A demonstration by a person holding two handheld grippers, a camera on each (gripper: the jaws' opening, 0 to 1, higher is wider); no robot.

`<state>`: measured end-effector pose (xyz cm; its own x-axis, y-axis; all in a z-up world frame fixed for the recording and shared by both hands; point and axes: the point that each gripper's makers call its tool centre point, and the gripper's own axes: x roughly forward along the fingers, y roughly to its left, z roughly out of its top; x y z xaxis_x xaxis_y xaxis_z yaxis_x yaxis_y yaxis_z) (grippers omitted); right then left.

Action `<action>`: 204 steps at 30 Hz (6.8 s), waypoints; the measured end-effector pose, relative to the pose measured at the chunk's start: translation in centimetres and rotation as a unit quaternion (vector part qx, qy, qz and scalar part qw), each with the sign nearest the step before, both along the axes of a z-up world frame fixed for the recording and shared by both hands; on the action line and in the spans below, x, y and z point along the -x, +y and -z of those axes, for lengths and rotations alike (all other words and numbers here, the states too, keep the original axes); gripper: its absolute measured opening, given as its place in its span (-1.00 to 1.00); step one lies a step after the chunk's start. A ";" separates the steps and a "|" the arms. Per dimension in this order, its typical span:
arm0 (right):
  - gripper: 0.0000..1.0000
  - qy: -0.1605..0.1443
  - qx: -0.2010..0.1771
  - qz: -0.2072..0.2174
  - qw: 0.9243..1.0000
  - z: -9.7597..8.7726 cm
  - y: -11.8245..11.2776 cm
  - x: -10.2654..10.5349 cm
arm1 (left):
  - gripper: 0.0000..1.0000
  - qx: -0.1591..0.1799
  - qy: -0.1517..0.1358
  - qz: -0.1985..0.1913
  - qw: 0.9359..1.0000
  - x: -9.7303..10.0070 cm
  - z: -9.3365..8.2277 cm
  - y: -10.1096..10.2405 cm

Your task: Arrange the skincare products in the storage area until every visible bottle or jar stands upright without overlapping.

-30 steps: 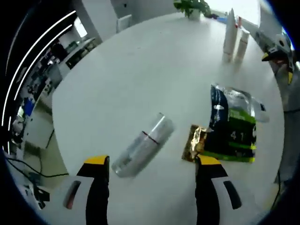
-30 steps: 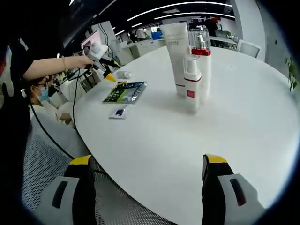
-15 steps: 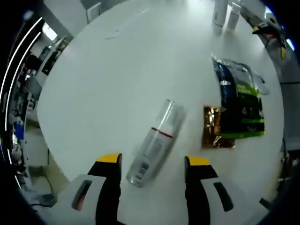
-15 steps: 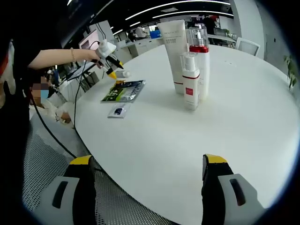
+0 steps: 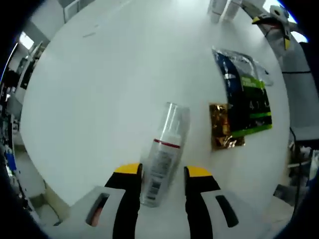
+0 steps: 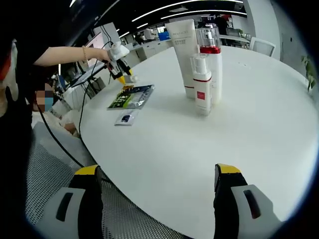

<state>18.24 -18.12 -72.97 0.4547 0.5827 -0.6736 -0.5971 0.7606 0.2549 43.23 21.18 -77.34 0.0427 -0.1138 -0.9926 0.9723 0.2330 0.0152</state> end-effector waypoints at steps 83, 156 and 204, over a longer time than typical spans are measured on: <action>-0.59 -0.026 -0.354 -0.088 0.931 -25.5 19.4 -3.0 | -0.57 0.703 0.099 -0.194 0.677 23.8 -29.0 -23.2; -0.62 -0.350 -0.168 -0.036 0.921 -36.5 16.1 -6.0 | -0.52 0.539 -0.337 -0.152 0.757 20.2 -36.9 -24.7; -0.52 -0.321 -0.059 -0.298 0.897 -31.3 7.9 -2.0 | -0.52 0.603 -0.163 0.013 0.781 23.1 -29.0 -34.9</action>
<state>20.27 -10.20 -41.68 0.3103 0.9017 -0.3012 -0.9414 0.2473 -0.2293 20.11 -13.74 -48.32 0.2529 -0.9623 -0.0997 0.9672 0.2492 0.0485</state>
